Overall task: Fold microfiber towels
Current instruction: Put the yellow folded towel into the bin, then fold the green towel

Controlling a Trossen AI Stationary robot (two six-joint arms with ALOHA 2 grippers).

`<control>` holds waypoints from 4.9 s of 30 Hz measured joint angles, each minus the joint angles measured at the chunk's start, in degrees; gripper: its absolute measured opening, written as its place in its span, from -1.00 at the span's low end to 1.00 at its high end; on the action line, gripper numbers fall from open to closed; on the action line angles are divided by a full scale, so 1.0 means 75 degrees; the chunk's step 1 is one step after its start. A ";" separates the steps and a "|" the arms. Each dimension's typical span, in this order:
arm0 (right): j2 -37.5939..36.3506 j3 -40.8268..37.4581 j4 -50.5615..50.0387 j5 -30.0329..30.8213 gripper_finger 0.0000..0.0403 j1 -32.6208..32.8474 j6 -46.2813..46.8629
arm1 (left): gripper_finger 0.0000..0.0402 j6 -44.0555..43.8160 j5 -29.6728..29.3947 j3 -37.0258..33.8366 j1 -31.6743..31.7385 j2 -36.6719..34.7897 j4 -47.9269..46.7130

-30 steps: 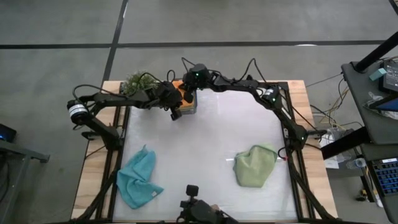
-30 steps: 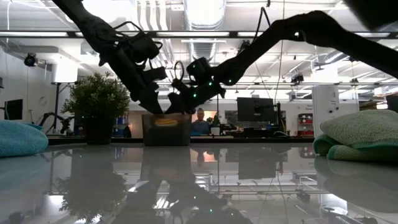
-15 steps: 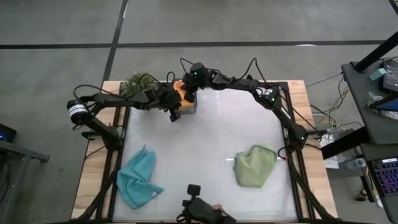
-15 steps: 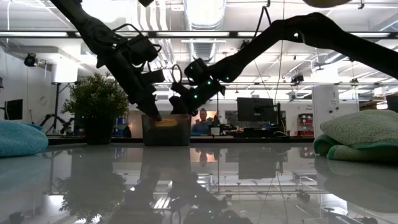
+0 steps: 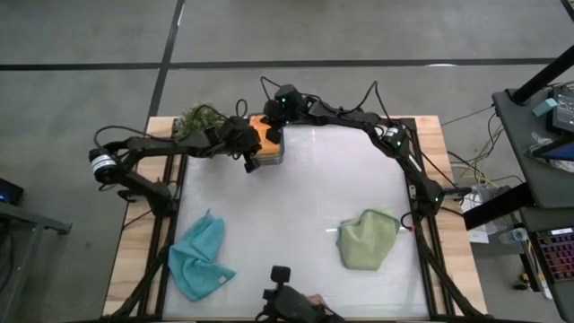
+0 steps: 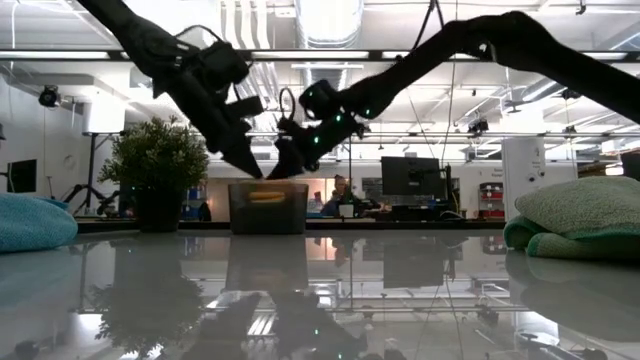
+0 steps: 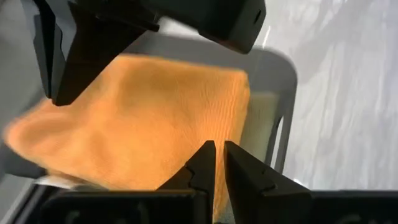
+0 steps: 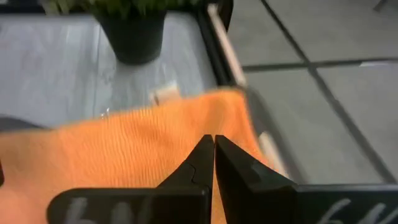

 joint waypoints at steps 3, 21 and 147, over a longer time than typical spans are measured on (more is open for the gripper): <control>-0.0269 0.0002 -0.0180 -0.0007 -0.96 -0.0003 -0.0120 | -0.90 0.0005 -0.0006 -0.0048 0.0000 -0.0365 -0.0032; -0.0792 -0.0586 -0.1764 -0.1632 -0.96 0.0328 -0.0067 | -0.90 0.0402 -0.0020 -0.0220 0.0076 -0.0191 -0.0061; -0.8853 -0.6960 -0.5533 0.2577 -0.96 0.3972 0.3517 | -0.90 0.0000 -0.1000 0.0381 -0.4424 -0.1212 0.2115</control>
